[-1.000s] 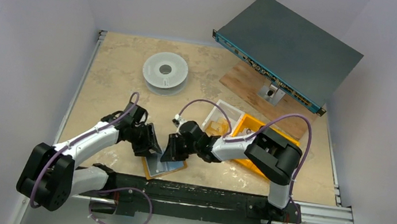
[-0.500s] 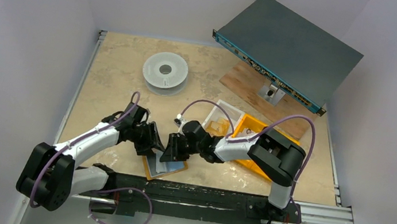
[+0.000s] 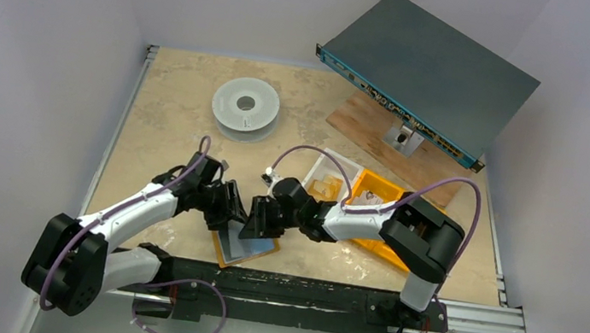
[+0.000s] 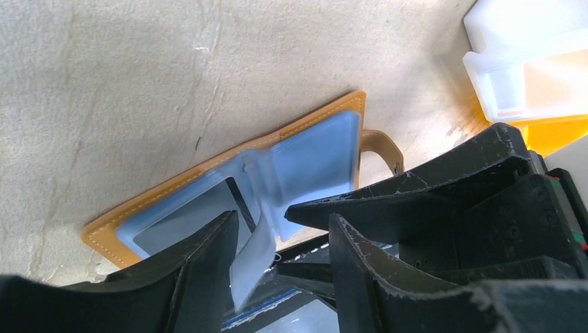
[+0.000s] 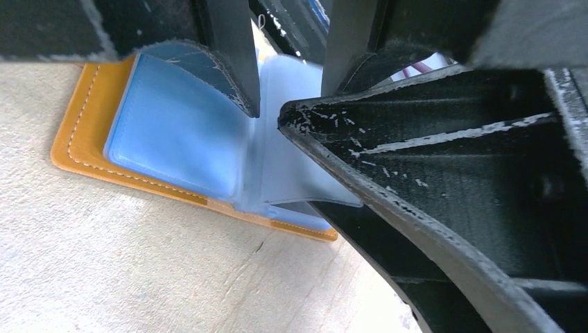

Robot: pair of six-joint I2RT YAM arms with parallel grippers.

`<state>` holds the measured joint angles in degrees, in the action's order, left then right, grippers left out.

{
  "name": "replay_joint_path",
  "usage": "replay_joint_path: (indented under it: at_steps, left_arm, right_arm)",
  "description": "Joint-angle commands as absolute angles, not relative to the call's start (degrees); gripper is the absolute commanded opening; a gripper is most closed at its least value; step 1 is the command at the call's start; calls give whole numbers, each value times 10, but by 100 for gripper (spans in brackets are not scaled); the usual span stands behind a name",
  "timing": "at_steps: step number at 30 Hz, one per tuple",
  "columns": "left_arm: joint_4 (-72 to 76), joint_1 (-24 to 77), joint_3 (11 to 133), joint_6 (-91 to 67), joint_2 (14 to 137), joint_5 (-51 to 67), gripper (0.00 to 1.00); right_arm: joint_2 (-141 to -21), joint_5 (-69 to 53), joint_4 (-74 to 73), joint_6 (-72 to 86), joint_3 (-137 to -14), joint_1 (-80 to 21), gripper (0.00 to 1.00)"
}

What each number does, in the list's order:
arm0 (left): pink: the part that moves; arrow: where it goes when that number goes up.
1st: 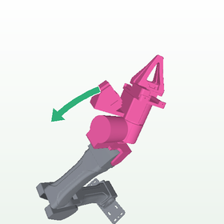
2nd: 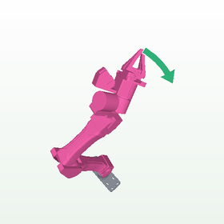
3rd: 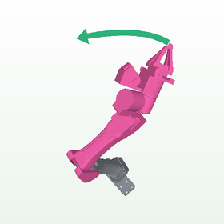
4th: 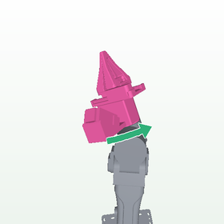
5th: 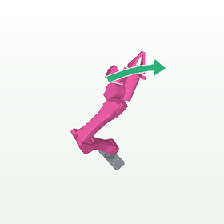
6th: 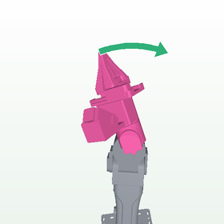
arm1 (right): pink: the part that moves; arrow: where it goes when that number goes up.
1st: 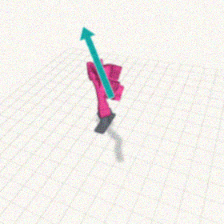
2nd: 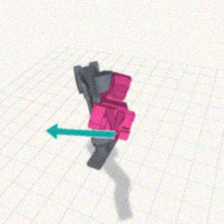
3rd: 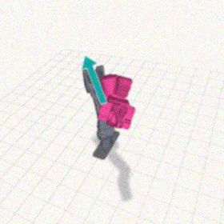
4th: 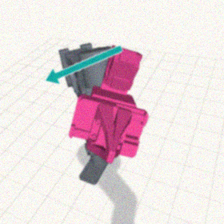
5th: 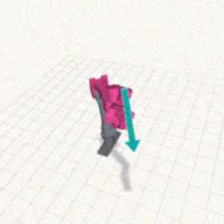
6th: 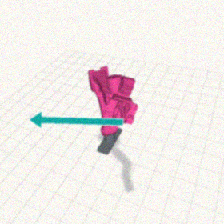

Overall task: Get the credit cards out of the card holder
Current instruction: Remove the credit card from the card holder.

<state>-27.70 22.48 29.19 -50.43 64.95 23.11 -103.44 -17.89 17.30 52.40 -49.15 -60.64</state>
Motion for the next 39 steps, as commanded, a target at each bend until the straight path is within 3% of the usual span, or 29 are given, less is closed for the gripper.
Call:
replay_joint_path:
  at_steps: [1, 16, 23, 33, 39]
  left_arm:
    - [-260, 239, 321, -518, 640, 251, 50]
    - [-196, 309, 367, -558, 739, 234, 53]
    - [-155, 330, 384, -573, 807, 239, 53]
    - [-322, 321, 424, -534, 689, 133, 57]
    - [-388, 264, 364, -553, 587, 74, 55]
  right_arm:
    - [-993, -157, 165, 512, -499, -606, 40]
    - [-823, -12, 27, 490, -452, -626, 43]
    - [-812, 20, 1, 480, -450, -641, 43]
    - [-888, 11, -17, 458, -521, -676, 41]
    - [-944, 2, -8, 454, -566, -694, 41]
